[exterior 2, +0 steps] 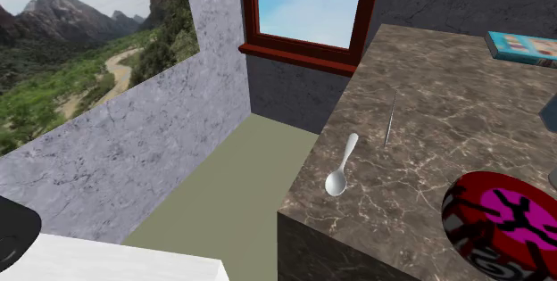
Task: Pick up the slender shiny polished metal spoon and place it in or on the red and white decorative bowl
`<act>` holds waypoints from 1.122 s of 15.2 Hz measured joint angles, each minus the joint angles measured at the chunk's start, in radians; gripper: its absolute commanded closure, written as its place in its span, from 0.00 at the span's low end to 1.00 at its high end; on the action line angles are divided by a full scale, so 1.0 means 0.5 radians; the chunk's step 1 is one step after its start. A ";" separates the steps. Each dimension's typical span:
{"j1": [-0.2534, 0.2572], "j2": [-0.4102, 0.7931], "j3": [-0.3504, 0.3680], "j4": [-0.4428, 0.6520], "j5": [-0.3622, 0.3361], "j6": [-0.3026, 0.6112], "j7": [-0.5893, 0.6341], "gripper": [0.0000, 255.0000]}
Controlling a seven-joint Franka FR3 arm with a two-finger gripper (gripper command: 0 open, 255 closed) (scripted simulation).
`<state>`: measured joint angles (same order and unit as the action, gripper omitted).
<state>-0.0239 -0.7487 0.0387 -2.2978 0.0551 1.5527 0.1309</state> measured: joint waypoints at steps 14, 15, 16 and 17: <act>0.093 0.451 0.451 -0.076 0.275 0.471 0.580 0.00; 0.101 0.490 0.486 -0.077 0.292 0.508 0.628 0.00; 0.104 0.545 0.519 -0.065 0.302 0.548 0.672 0.00; 0.106 0.605 0.552 -0.050 0.310 0.589 0.717 0.00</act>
<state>0.0292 -0.4462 0.3149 -2.3228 0.2100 1.8474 0.4894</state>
